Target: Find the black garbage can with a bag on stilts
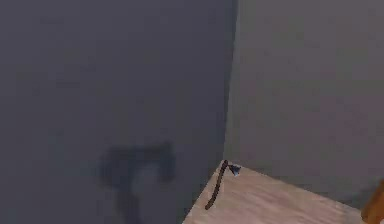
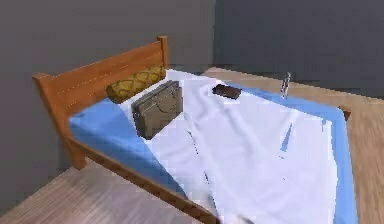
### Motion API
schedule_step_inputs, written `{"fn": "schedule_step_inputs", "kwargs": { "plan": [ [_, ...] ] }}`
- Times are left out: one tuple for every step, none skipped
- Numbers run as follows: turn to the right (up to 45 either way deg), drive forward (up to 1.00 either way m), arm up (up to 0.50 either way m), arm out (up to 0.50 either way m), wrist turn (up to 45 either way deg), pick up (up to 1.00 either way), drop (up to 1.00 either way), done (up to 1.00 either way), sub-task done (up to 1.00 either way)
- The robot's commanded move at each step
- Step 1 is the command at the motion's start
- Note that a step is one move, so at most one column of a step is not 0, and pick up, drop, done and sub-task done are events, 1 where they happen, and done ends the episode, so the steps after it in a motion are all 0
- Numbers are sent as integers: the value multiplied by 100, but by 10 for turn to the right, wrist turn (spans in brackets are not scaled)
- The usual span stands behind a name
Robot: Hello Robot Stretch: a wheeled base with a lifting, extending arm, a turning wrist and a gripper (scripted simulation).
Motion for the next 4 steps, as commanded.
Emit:
{"fn": "schedule_step_inputs", "kwargs": {
  "plan": [
    [-450,0,0,0,0,0,0,0,0],
    [-450,0,0,0,0,0,0,0,0],
    [-450,0,0,0,0,0,0,0,0],
    [-120,0,0,0,0,0,0,0,0]
  ]
}}
